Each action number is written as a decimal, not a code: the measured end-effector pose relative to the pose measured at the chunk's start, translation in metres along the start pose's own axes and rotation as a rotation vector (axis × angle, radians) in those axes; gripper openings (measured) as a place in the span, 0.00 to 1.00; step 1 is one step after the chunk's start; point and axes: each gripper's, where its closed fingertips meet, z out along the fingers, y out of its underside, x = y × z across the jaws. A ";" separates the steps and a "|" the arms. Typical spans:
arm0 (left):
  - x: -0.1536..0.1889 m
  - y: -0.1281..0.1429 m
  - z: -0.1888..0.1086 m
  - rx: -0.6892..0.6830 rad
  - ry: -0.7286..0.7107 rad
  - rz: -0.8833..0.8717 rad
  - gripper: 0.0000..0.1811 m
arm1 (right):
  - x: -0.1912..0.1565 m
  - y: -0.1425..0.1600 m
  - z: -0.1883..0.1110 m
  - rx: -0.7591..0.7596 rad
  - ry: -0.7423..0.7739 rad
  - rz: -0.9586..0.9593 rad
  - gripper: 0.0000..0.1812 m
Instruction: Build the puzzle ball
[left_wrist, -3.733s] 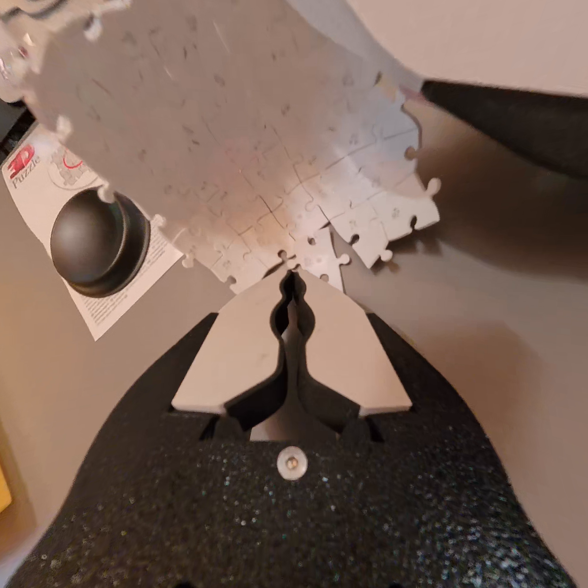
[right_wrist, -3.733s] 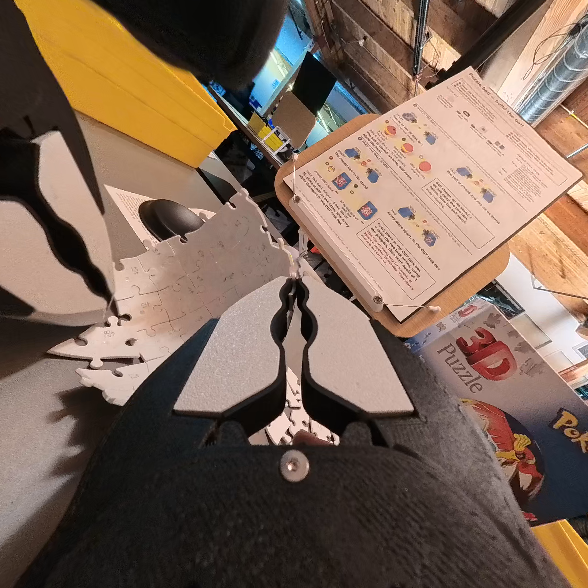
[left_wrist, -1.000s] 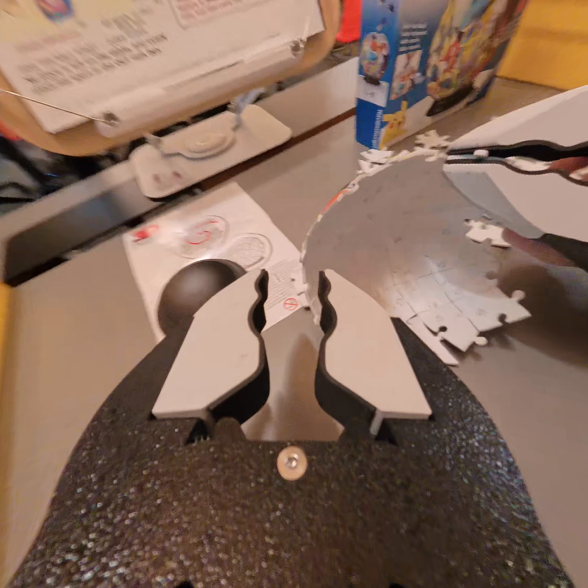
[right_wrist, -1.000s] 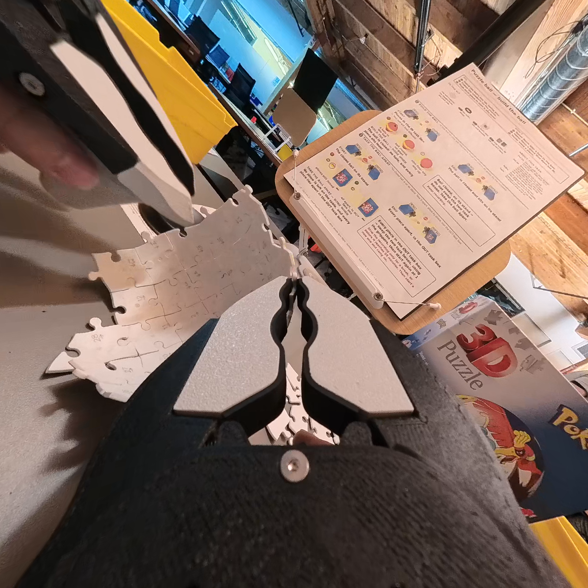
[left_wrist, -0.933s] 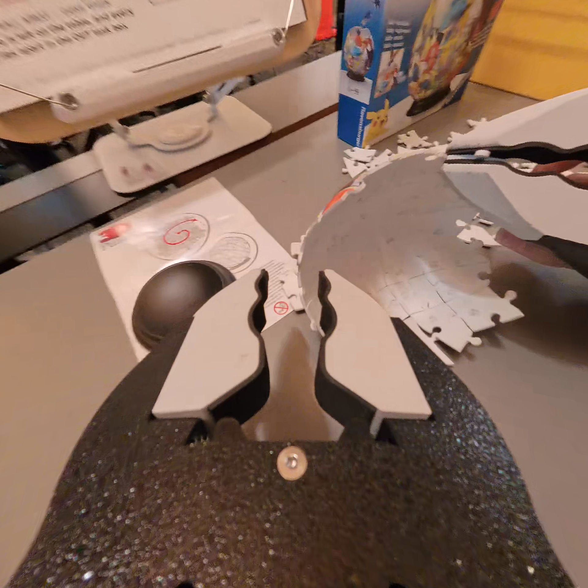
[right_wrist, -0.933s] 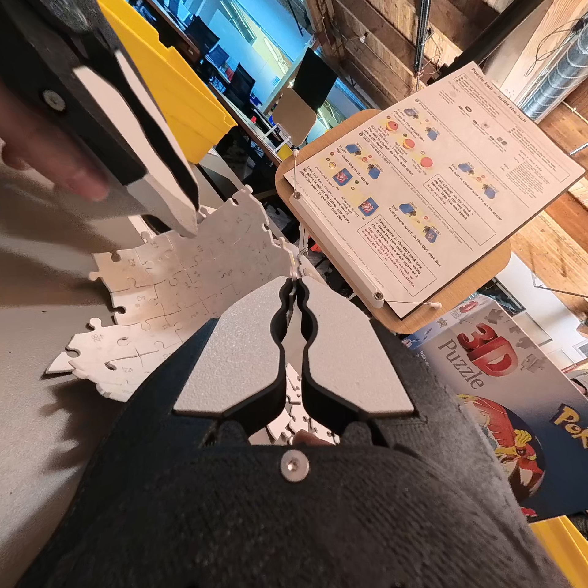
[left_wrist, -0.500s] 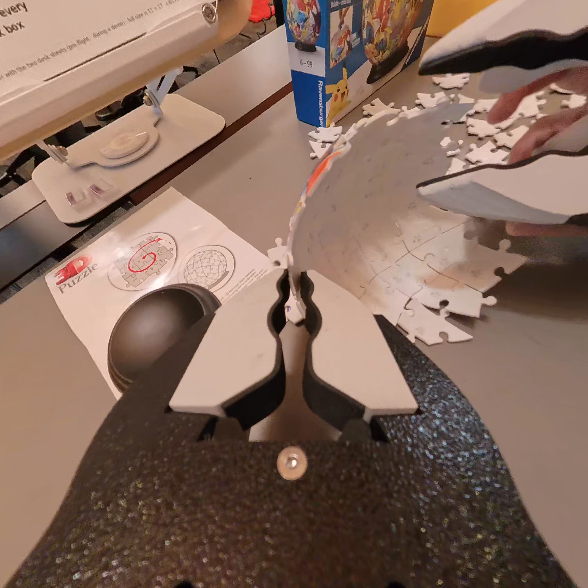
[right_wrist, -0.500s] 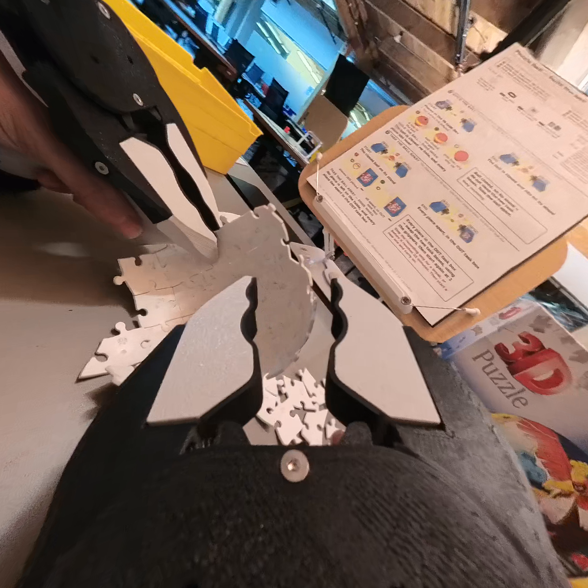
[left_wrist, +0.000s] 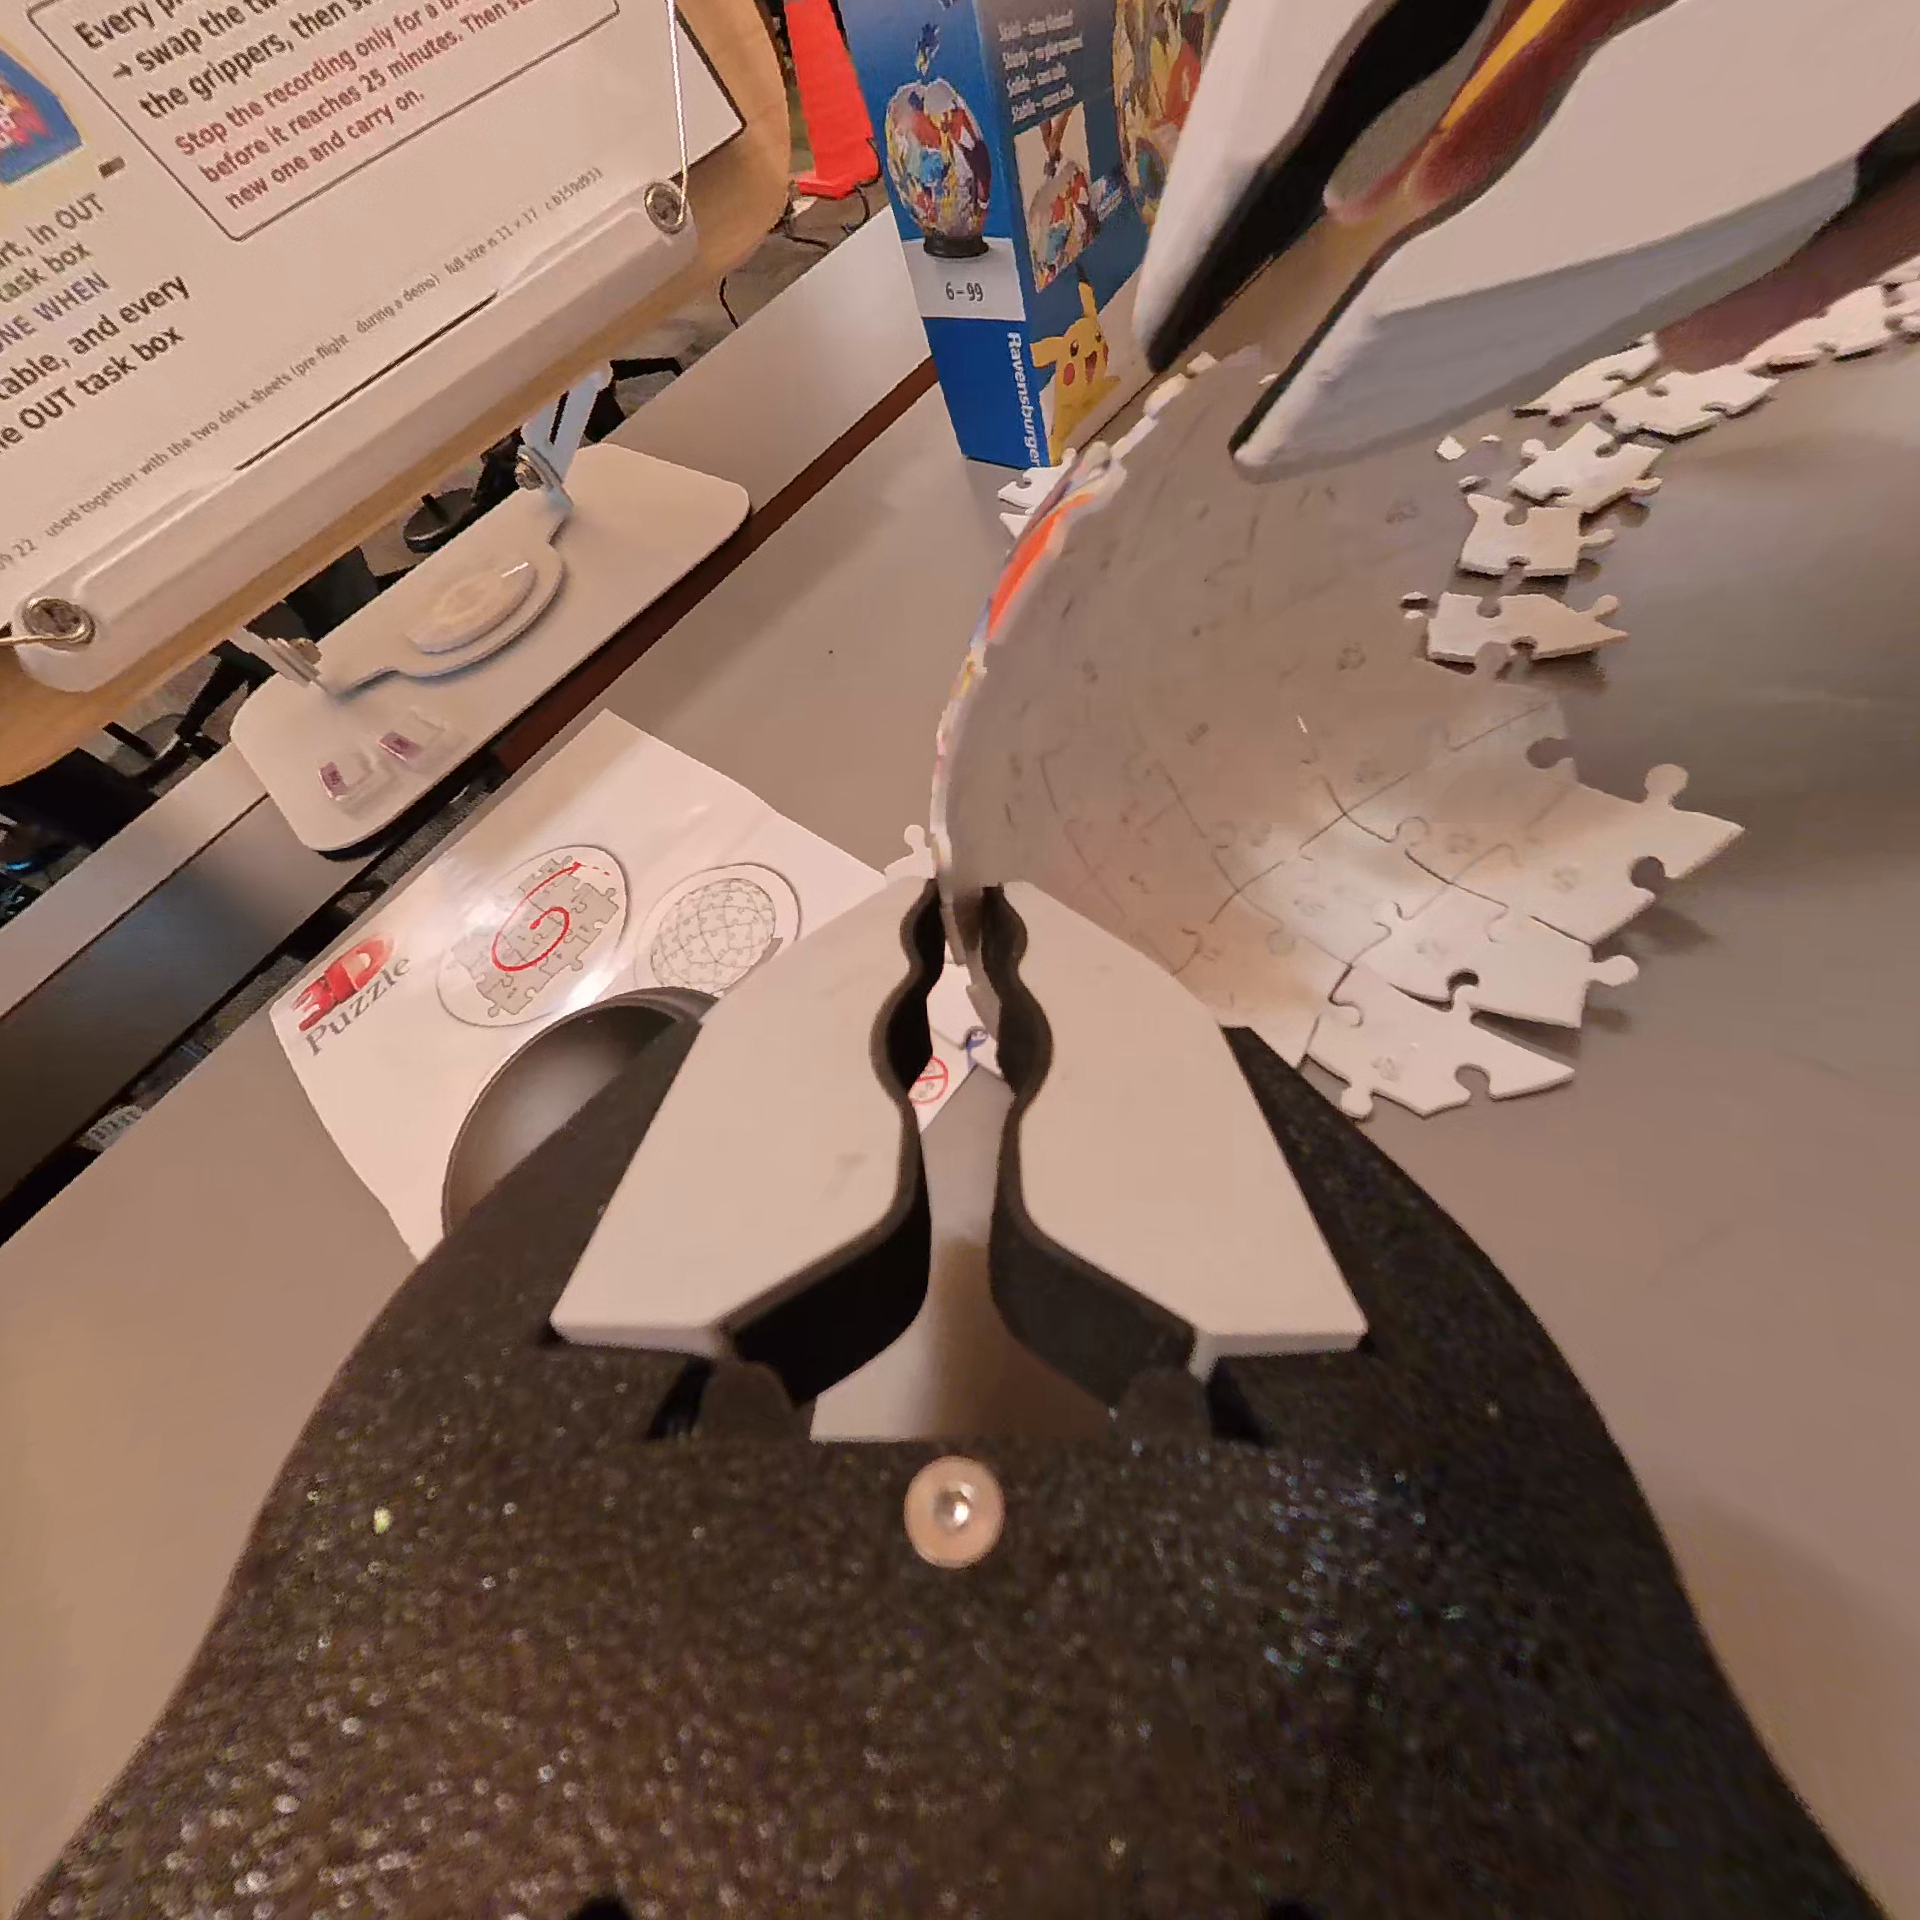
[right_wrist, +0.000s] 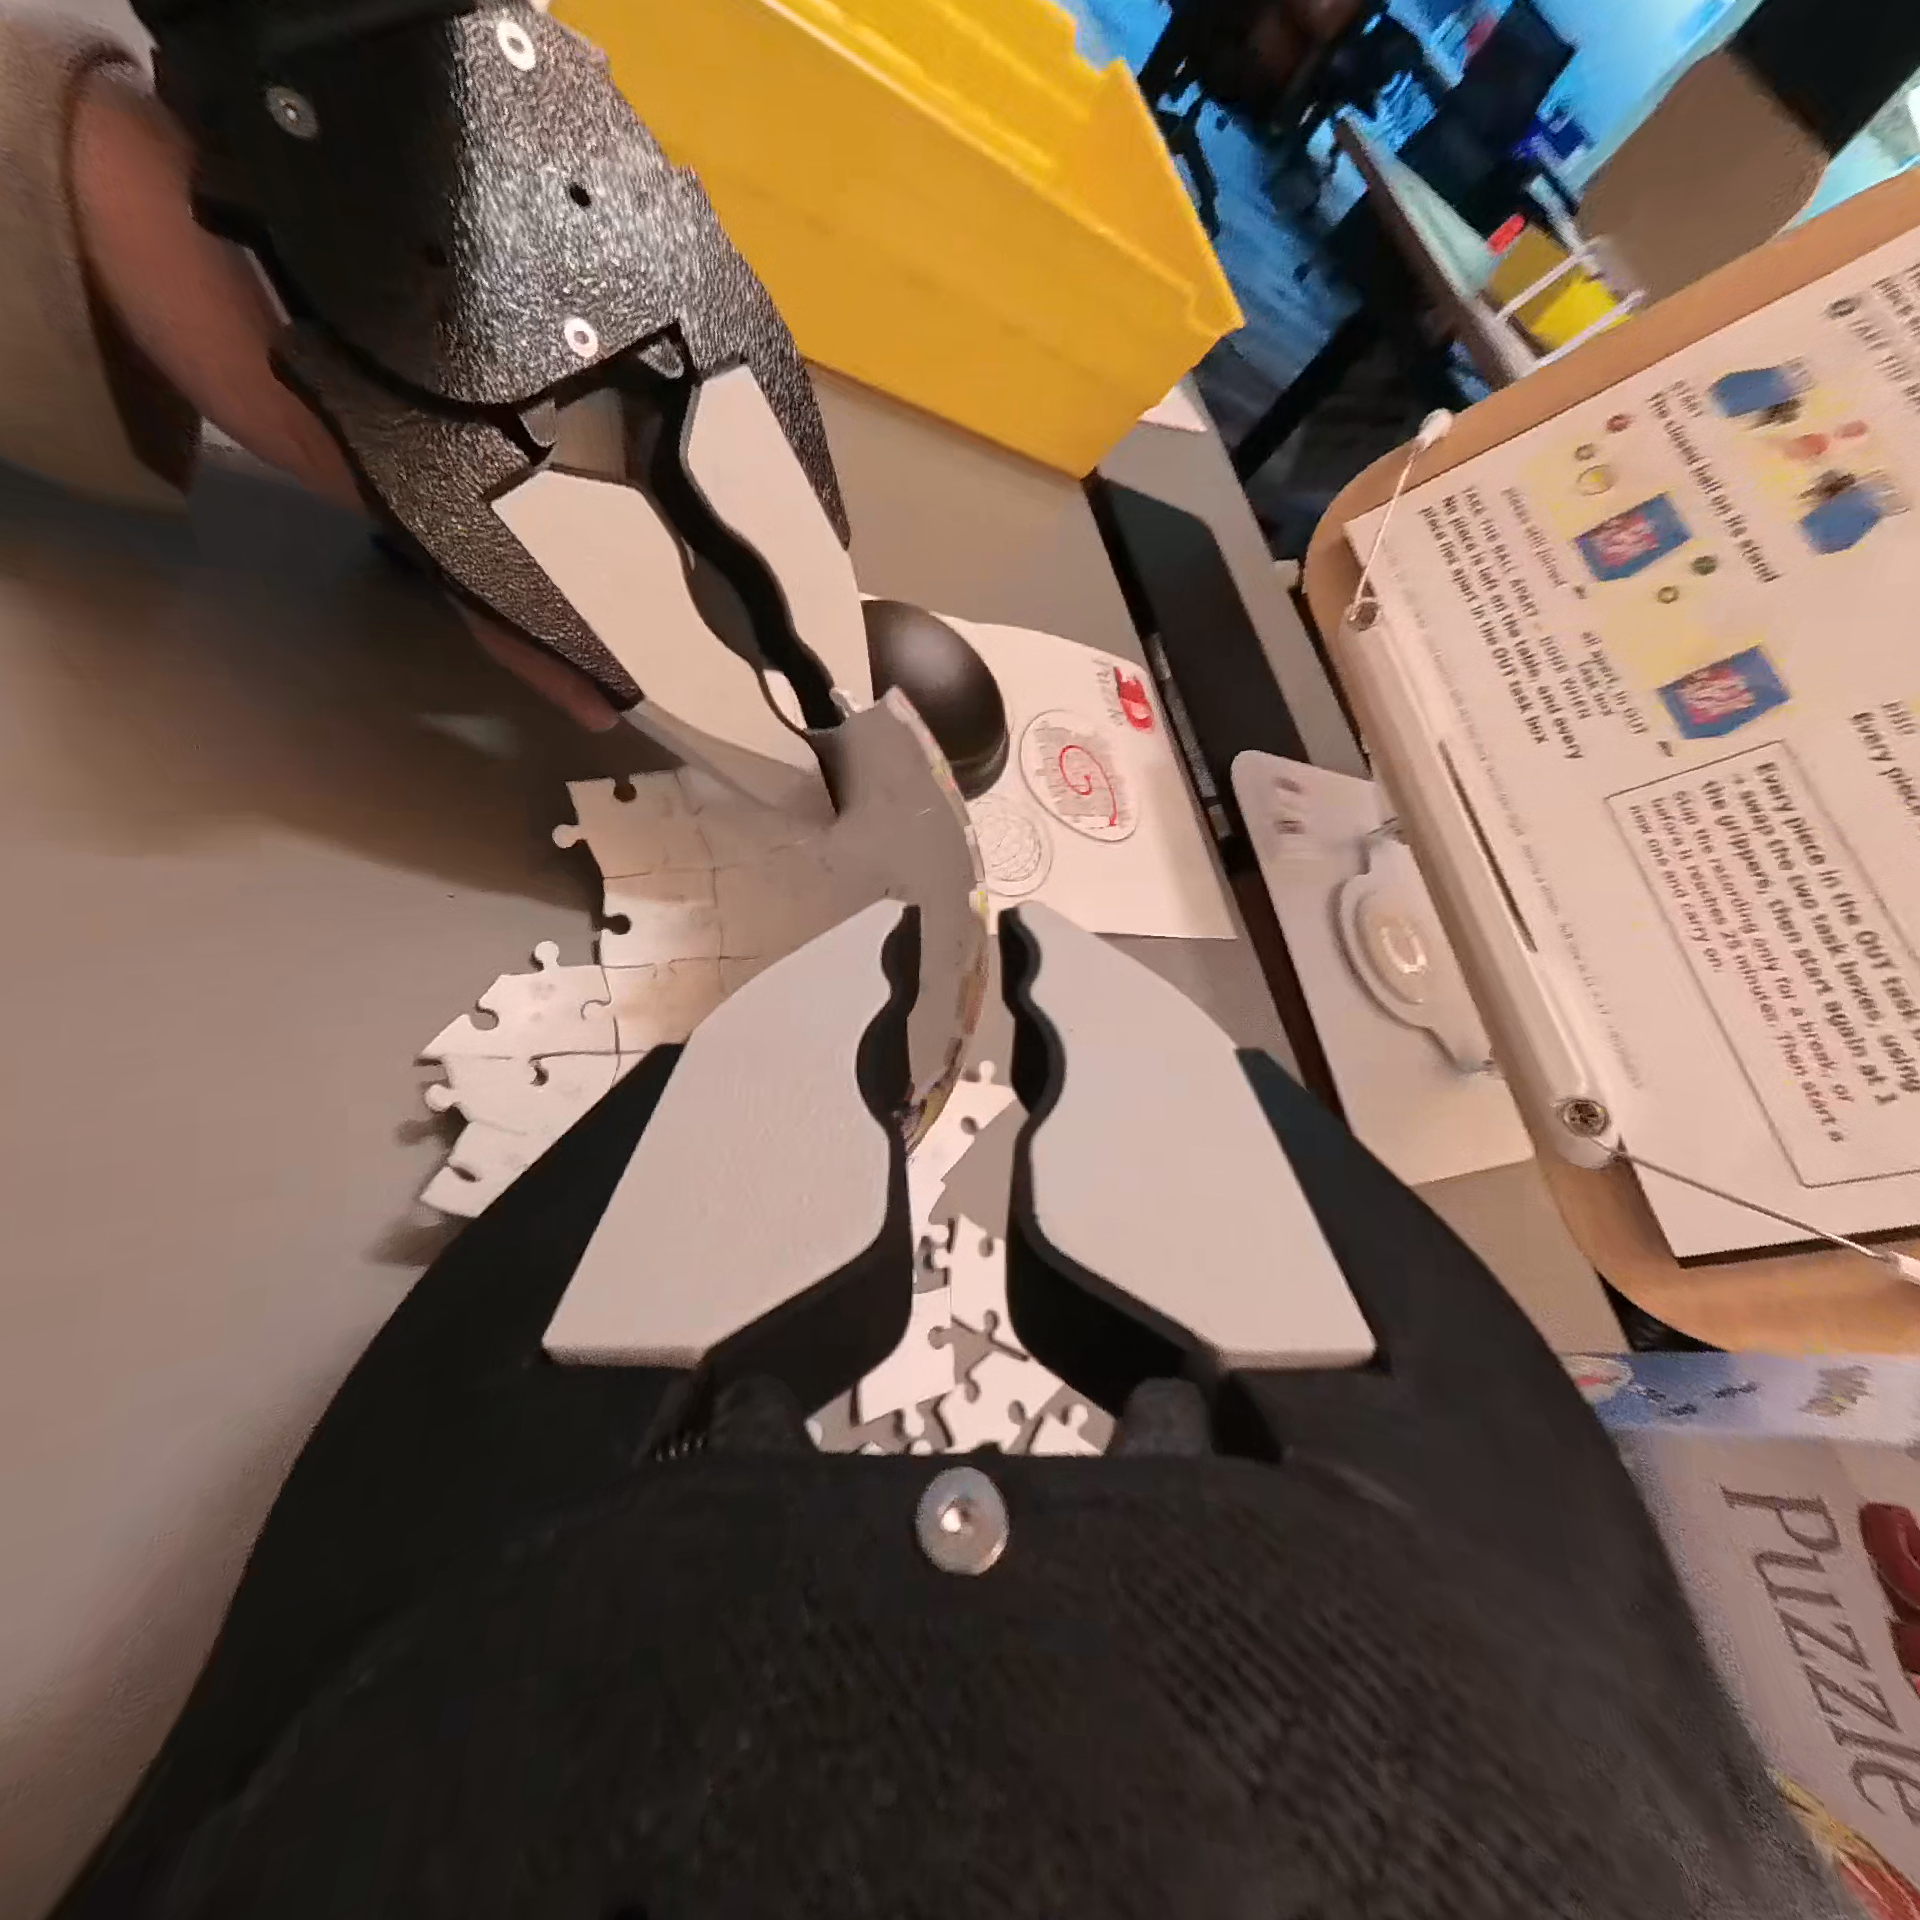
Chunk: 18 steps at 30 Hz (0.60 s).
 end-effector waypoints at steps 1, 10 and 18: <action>0.000 0.000 0.000 -0.003 -0.004 0.002 0.04 | 0.000 0.002 0.002 -0.014 -0.002 0.000 0.06; -0.006 -0.001 -0.003 0.006 -0.056 0.034 0.04 | 0.010 0.009 0.008 -0.068 0.119 -0.042 0.01; -0.013 -0.003 -0.024 -0.018 -0.201 -0.023 0.17 | 0.011 0.006 0.000 -0.070 0.341 -0.217 0.01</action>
